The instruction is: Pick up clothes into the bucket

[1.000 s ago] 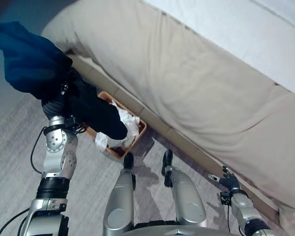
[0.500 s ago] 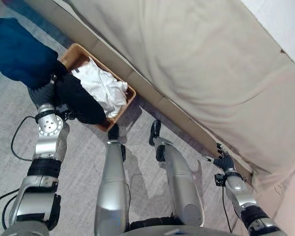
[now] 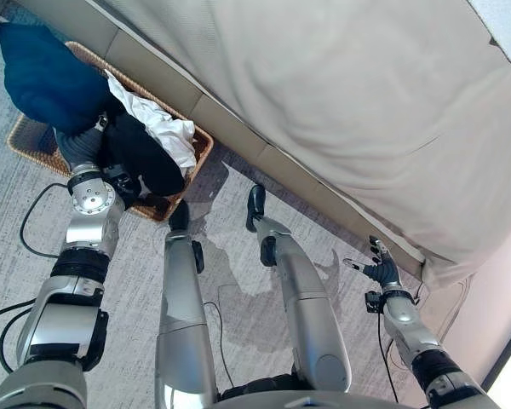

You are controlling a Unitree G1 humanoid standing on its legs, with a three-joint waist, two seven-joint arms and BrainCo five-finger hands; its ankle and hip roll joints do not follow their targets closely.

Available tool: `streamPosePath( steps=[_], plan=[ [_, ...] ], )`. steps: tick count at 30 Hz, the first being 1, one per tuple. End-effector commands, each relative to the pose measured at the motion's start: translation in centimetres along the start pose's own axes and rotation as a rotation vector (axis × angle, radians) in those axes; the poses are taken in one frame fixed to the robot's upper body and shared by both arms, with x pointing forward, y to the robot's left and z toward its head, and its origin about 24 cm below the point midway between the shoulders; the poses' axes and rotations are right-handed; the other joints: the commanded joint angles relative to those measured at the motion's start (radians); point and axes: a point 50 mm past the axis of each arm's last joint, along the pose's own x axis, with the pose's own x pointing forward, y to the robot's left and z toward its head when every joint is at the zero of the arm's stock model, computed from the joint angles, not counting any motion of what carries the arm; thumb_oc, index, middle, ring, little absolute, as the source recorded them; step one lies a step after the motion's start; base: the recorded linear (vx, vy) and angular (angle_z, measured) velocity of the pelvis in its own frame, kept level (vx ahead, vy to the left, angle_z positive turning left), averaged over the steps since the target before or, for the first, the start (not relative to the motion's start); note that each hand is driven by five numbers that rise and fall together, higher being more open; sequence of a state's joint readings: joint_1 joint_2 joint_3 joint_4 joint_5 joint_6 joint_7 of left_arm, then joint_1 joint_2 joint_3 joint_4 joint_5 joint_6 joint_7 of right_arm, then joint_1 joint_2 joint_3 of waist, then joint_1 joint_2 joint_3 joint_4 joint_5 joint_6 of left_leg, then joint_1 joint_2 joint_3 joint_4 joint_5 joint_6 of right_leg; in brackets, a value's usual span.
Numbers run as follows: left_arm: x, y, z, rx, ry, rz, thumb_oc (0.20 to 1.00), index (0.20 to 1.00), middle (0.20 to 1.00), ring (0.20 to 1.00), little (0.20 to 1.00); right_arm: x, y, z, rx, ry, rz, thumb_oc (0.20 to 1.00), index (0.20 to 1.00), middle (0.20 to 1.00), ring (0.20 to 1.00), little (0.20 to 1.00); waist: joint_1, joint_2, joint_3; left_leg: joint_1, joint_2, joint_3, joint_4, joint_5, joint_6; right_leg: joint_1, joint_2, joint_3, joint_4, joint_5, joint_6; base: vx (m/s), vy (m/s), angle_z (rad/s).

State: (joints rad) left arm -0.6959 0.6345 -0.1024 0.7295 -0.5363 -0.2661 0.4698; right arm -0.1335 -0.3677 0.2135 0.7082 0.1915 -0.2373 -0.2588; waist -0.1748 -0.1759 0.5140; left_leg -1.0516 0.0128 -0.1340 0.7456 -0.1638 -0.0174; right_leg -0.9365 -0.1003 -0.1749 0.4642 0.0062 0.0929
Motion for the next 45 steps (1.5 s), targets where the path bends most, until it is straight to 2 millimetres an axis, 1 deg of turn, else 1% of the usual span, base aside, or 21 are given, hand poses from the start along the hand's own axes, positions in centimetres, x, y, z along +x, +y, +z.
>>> streamPosePath(
  steps=[1, 4, 11, 12, 18, 19, 20, 22, 23, 25, 27, 31, 33, 34, 36, 38, 39, 41, 42, 43, 45],
  plan=[
    [1.1, 0.0, 1.8, -0.081, -0.022, 0.000, 1.000, 1.000, 1.000, 1.000, 1.000, 0.7, -1.0, 1.7, 0.025, -0.059, -0.049, 1.000, 1.000, 1.000, 1.000, 1.000, 0.043, -0.060, 0.006, 0.052, -0.002, 0.005, -0.008, -0.037, 0.020, 0.047, -0.036, 0.001, 0.063, -0.071, 0.047, 0.00, 0.000, 0.00],
    [0.6, 0.2, -0.7, -0.095, 0.099, 0.014, 1.000, 1.000, 1.000, 1.000, 1.000, 1.3, -1.2, 2.4, 0.015, -0.071, -0.055, 1.000, 1.000, 1.000, 1.000, 1.000, 0.041, -0.051, 0.006, 0.062, -0.002, 0.015, -0.025, -0.031, 0.020, 0.048, -0.036, 0.008, 0.049, -0.065, 0.045, -0.01, 0.044, -0.03],
    [-1.1, 0.5, -3.6, -0.106, 0.200, 0.040, 1.000, 1.000, 1.000, 1.000, 1.000, 1.6, -1.6, 3.1, 0.004, -0.078, -0.073, 1.000, 1.000, 1.000, 1.000, 1.000, 0.041, -0.031, 0.006, 0.112, 0.000, 0.036, -0.082, -0.011, 0.016, 0.079, -0.038, 0.017, 0.010, -0.048, 0.043, -0.02, 0.013, -0.09],
    [-2.0, 1.1, -5.3, -0.066, 0.254, 0.055, 1.000, 1.000, 1.000, 1.000, 1.000, 1.6, -1.6, 3.0, 0.001, -0.072, -0.076, 1.000, 1.000, 1.000, 1.000, 1.000, 0.044, -0.022, 0.006, 0.139, 0.002, 0.042, -0.107, 0.000, 0.012, 0.100, -0.041, 0.017, -0.004, -0.045, 0.042, -0.02, -0.018, -0.05],
    [-7.2, 2.6, -10.8, 0.043, 0.403, 0.054, 1.000, 1.000, 1.000, 1.000, 1.000, 1.4, -1.5, 2.2, 0.042, -0.042, -0.091, 1.000, 1.000, 1.000, 1.000, 1.000, 0.077, 0.027, 0.006, 0.276, -0.005, 0.063, -0.198, 0.029, 0.003, 0.202, -0.050, 0.027, -0.025, -0.052, 0.033, -0.01, -0.026, -0.04],
    [-8.1, 2.7, -11.4, 0.057, 0.419, 0.041, 1.000, 1.000, 1.000, 1.000, 1.000, 1.3, -1.5, 2.0, 0.058, -0.032, -0.091, 1.000, 1.000, 1.000, 1.000, 1.000, 0.084, 0.037, 0.006, 0.309, -0.008, 0.067, -0.213, 0.034, 0.002, 0.229, -0.053, 0.032, -0.023, -0.057, 0.030, -0.06, -0.023, 0.04],
    [-8.8, 2.6, -11.8, 0.061, 0.422, 0.018, 1.000, 1.000, 1.000, 1.000, 1.000, 1.3, -1.7, 1.8, 0.081, -0.024, -0.098, 1.000, 1.000, 1.000, 1.000, 1.000, 0.086, 0.046, 0.006, 0.320, -0.016, 0.074, -0.244, 0.078, 0.004, 0.238, -0.064, 0.026, -0.039, -0.029, 0.020, -0.05, -0.033, 0.04],
    [-11.0, 2.8, -13.5, 0.073, 0.481, -0.030, 1.000, 1.000, 1.000, 1.000, 1.000, 1.2, -1.9, 1.0, 0.114, 0.010, -0.100, 1.000, 1.000, 1.000, 1.000, 1.000, 0.100, 0.073, 0.006, 0.416, -0.027, 0.077, -0.293, 0.087, 0.001, 0.320, -0.071, 0.029, -0.049, -0.041, 0.018, 0.00, -0.038, 0.05],
    [-11.1, 2.8, -13.5, 0.074, 0.483, -0.030, 1.000, 1.000, 1.000, 1.000, 1.000, 1.1, -1.9, 1.0, 0.113, 0.011, -0.100, 1.000, 1.000, 1.000, 1.000, 1.000, 0.100, 0.073, 0.006, 0.419, -0.027, 0.077, -0.296, 0.088, 0.001, 0.322, -0.071, 0.029, -0.051, -0.041, 0.018, 0.06, -0.038, 0.08],
    [-13.6, 3.0, -15.0, 0.077, 0.537, -0.100, 1.000, 1.000, 1.000, 1.000, 1.000, 0.8, -2.5, -0.2, 0.136, 0.057, -0.114, 1.000, 1.000, 1.000, 1.000, 1.000, 0.107, 0.105, 0.006, 0.548, -0.031, 0.081, -0.365, 0.105, -0.008, 0.443, -0.075, 0.023, -0.082, -0.046, 0.017, 0.07, -0.061, 0.09],
    [-15.0, 3.2, -15.7, 0.111, 0.568, -0.155, 1.000, 1.000, 1.000, 1.000, 1.000, 0.5, -2.9, -1.2, 0.132, 0.096, -0.118, 1.000, 1.000, 1.000, 1.000, 1.000, 0.113, 0.127, 0.006, 0.646, -0.030, 0.081, -0.425, 0.121, -0.014, 0.534, -0.075, 0.016, -0.117, -0.046, 0.018, 0.08, -0.064, 0.13],
    [-18.1, 4.6, -17.5, 0.204, 0.652, -0.253, 1.000, 1.000, 1.000, 1.000, 1.000, -0.9, -3.3, -4.1, 0.110, 0.204, -0.110, 1.000, 1.000, 1.000, 1.000, 1.000, 0.113, 0.162, -0.071, 0.777, -0.026, 0.084, -0.523, 0.150, -0.027, 0.661, -0.062, 0.008, -0.196, -0.039, 0.020, 0.13, -0.070, 0.09],
    [-18.5, 4.8, -17.6, 0.221, 0.654, -0.273, 1.000, 1.000, 1.000, 1.000, 1.000, -1.3, -3.2, -4.6, 0.097, 0.222, -0.098, 1.000, 1.000, 1.000, 1.000, 1.000, 0.113, 0.165, -0.091, 0.800, -0.024, 0.085, -0.544, 0.158, -0.031, 0.686, -0.056, 0.008, -0.220, -0.035, 0.019, 0.09, -0.075, 0.04],
    [-19.8, 5.1, -18.2, 0.278, 0.679, -0.319, 1.000, 1.000, 1.000, 1.000, 1.000, -2.4, -2.9, -6.3, 0.053, 0.291, -0.064, 1.000, 1.000, 1.000, 1.000, 1.000, 0.117, 0.171, -0.134, 0.846, -0.023, 0.084, -0.575, 0.163, -0.034, 0.730, -0.043, 0.005, -0.255, -0.035, 0.018, 0.12, -0.101, 0.00],
    [-21.7, 5.5, -19.3, 0.318, 0.754, -0.364, 1.000, 1.000, 1.000, 1.000, 1.000, -3.2, -2.3, -7.6, 0.008, 0.346, -0.019, 1.000, 1.000, 1.000, 1.000, 1.000, 0.119, 0.179, -0.175, 0.892, -0.015, 0.086, -0.604, 0.171, -0.039, 0.778, -0.032, 0.000, -0.286, -0.033, 0.017, 0.10, -0.095, -0.03],
    [-22.4, 5.5, -19.6, 0.321, 0.777, -0.382, 1.000, 1.000, 1.000, 1.000, 1.000, -3.7, -2.2, -8.1, -0.007, 0.366, -0.007, 1.000, 1.000, 1.000, 1.000, 1.000, 0.121, 0.180, -0.193, 0.911, -0.012, 0.087, -0.618, 0.172, -0.040, 0.801, -0.028, -0.002, -0.304, -0.034, 0.017, 0.07, -0.053, -0.07],
    [-23.8, 5.7, -20.3, 0.354, 0.828, -0.405, 1.000, 1.000, 1.000, 1.000, 1.000, -4.4, -1.7, -9.0, -0.006, 0.403, 0.008, 1.000, 1.000, 1.000, 1.000, 1.000, 0.119, 0.182, -0.226, 0.946, -0.005, 0.093, -0.635, 0.175, -0.044, 0.841, -0.020, -0.005, -0.326, -0.037, 0.015, 0.12, -0.077, -0.06],
    [-25.2, 6.1, -20.9, 0.372, 0.892, -0.419, 1.000, 1.000, 1.000, 1.000, 1.000, -4.8, -1.4, -9.4, 0.005, 0.420, 0.015, 1.000, 1.000, 1.000, 1.000, 1.000, 0.117, 0.181, -0.256, 0.975, -0.001, 0.097, -0.645, 0.173, -0.046, 0.876, -0.010, -0.003, -0.347, -0.040, 0.012, 0.07, -0.053, -0.02],
    [-25.3, 6.1, -20.9, 0.372, 0.892, -0.419, 1.000, 1.000, 1.000, 1.000, 1.000, -4.8, -1.4, -9.4, 0.005, 0.420, 0.015, 1.000, 1.000, 1.000, 1.000, 1.000, 0.117, 0.181, -0.255, 0.976, 0.000, 0.097, -0.645, 0.173, -0.047, 0.877, -0.010, -0.003, -0.348, -0.040, 0.012, 0.06, -0.044, 0.00],
    [-27.0, 6.5, -21.6, 0.398, 0.964, -0.454, 1.000, 1.000, 1.000, 1.000, 1.000, -5.3, -1.0, -10.0, 0.007, 0.452, 0.036, 1.000, 1.000, 1.000, 1.000, 1.000, 0.115, 0.178, -0.281, 1.002, 0.005, 0.104, -0.645, 0.167, -0.049, 0.912, -0.004, -0.005, -0.370, -0.042, 0.011, 0.07, -0.040, -0.01],
    [-28.3, 6.8, -21.9, 0.416, 1.013, -0.478, 1.000, 1.000, 1.000, 1.000, 1.000, -5.9, -0.5, -10.7, -0.006, 0.483, 0.069, 1.000, 1.000, 1.000, 1.000, 1.000, 0.117, 0.176, -0.300, 1.027, 0.009, 0.112, -0.640, 0.158, -0.050, 0.946, 0.000, 0.002, -0.390, -0.043, 0.007, 0.07, -0.033, -0.02]
  ],
)
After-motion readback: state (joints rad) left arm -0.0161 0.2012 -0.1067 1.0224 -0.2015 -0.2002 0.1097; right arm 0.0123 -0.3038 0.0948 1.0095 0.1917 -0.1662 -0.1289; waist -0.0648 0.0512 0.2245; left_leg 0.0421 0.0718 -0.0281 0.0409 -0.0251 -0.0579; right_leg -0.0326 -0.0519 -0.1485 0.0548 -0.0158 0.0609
